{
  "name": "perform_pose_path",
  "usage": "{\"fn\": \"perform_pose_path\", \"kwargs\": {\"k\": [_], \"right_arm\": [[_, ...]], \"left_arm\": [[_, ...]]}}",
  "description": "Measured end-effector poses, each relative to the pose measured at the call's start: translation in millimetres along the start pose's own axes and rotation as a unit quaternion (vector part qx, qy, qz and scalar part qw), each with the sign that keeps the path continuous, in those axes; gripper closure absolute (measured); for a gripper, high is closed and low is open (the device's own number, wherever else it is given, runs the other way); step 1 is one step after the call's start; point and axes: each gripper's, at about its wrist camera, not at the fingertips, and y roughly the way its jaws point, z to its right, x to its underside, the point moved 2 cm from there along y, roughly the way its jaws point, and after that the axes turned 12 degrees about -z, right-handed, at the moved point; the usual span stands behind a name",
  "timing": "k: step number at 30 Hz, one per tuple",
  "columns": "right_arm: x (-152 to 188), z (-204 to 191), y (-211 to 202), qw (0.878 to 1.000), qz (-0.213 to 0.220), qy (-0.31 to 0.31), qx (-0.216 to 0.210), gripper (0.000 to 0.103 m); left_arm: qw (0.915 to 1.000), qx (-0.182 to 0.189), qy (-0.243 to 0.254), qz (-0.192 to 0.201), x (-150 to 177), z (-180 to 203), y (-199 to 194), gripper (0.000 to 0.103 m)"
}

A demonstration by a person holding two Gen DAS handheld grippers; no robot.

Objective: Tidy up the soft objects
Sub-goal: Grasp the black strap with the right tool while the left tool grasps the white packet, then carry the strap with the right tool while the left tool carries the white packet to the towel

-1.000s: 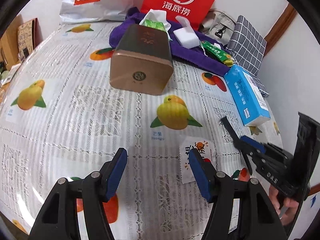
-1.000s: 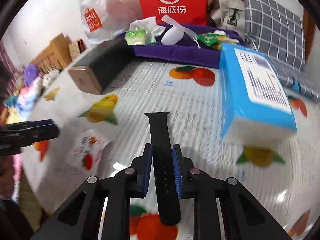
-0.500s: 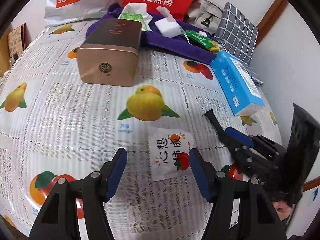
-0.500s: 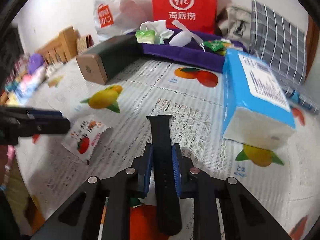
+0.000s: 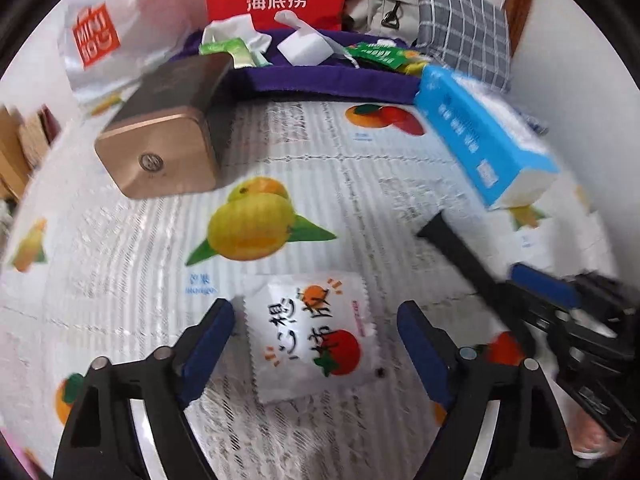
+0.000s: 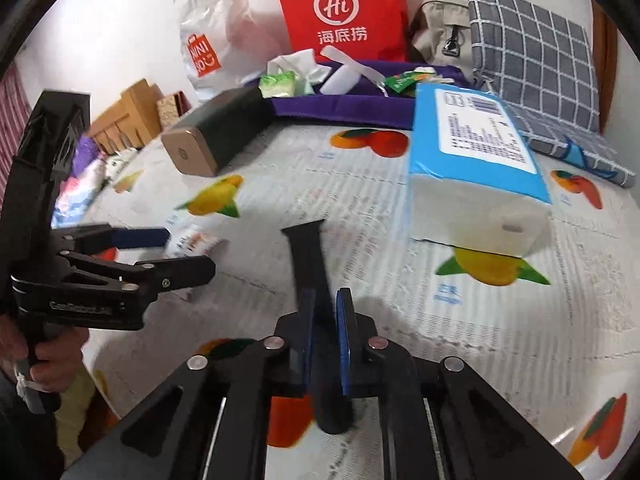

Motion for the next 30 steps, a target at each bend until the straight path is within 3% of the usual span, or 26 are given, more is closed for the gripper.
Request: {"fn": "perform_pose_path", "kwargs": {"k": [1,2,3,5,8,11,17,21,24,26,28,30], "right_arm": [[1.1,1.1,1.2,1.000,-0.003,0.000,-0.004,0.078],[2.0,1.5,2.4,1.000,-0.005,-0.001,-0.009,0.070],[2.6,0.4,3.4,1.000,-0.004,-0.004,-0.015,0.067],[2.9,-3.9,4.6,1.000,0.000,-0.011,-0.022,0.065],[1.0,-9.5,10.2,0.999,0.010,-0.017,-0.027,0.066],[-0.5,-16.2,14.1,0.999,0.013,-0.040,0.023,0.081],[-2.6,-9.5,11.8,1.000,0.011,-0.013,0.008,0.083],[-5.0,-11.4,-1.3,1.000,0.014,-0.001,0.001,0.099],[-7.5,-13.0,-4.5,1.000,0.002,-0.004,0.017,0.100],[-6.1,-9.5,-2.6,1.000,-0.011,0.009,0.005,0.098],[-3.4,-6.0,0.7,1.000,-0.017,0.017,0.003,0.093],[-0.3,-4.0,7.5,0.999,-0.027,0.018,0.008,0.080]], "left_arm": [[0.9998,-0.015,0.009,0.007,0.6,3.8,-0.2,0.031],[0.9999,-0.008,0.012,0.009,1.3,3.2,-1.5,0.043],[0.9999,-0.007,0.010,0.011,1.2,2.1,-3.5,0.049],[0.9999,-0.005,0.006,0.007,0.2,-3.3,-5.9,0.066],[1.0000,0.005,-0.007,0.002,2.4,-17.8,-8.6,0.078],[0.9997,0.013,-0.022,0.000,5.8,-27.4,-8.9,0.080],[0.9983,0.034,-0.046,-0.001,13.8,-44.3,-11.4,0.080],[0.9976,0.055,-0.042,0.007,16.1,-46.2,-17.1,0.080],[0.9972,0.062,-0.039,0.013,17.0,-47.2,-23.4,0.080],[0.9970,0.066,-0.038,0.016,17.4,-48.2,-26.2,0.080],[0.9969,0.068,-0.036,0.016,18.0,-49.0,-27.4,0.080],[0.9968,0.070,-0.036,0.016,18.8,-50.0,-26.9,0.080]]}}
